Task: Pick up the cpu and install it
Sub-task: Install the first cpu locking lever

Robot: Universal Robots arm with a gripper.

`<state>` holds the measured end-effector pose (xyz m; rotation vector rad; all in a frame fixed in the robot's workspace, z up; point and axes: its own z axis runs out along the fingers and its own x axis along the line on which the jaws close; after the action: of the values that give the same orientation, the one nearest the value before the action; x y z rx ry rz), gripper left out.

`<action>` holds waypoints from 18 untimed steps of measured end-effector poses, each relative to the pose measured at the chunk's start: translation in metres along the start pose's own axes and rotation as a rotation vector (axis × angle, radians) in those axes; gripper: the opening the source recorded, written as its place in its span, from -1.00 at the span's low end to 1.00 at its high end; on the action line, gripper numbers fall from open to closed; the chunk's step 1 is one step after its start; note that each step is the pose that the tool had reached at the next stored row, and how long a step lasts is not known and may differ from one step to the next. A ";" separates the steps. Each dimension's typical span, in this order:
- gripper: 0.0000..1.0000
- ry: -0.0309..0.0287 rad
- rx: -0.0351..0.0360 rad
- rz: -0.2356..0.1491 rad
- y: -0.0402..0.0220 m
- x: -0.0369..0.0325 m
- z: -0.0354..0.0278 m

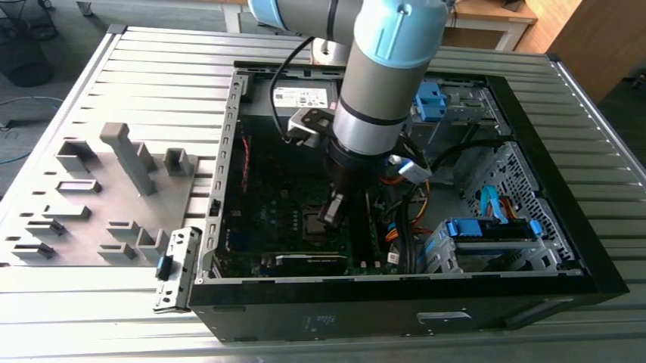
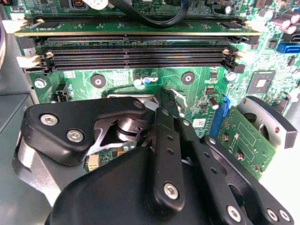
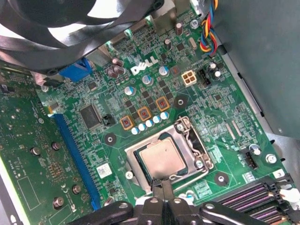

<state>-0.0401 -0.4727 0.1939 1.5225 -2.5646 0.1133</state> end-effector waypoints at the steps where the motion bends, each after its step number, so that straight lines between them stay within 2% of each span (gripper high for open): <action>1: -0.79 0.0002 -0.0001 0.000 -0.0008 0.0000 0.0000; 18: -0.79 0.0011 -0.0007 0.005 -0.0043 0.0018 0.0058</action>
<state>-0.0377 -0.4772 0.1885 1.5151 -2.5677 0.1139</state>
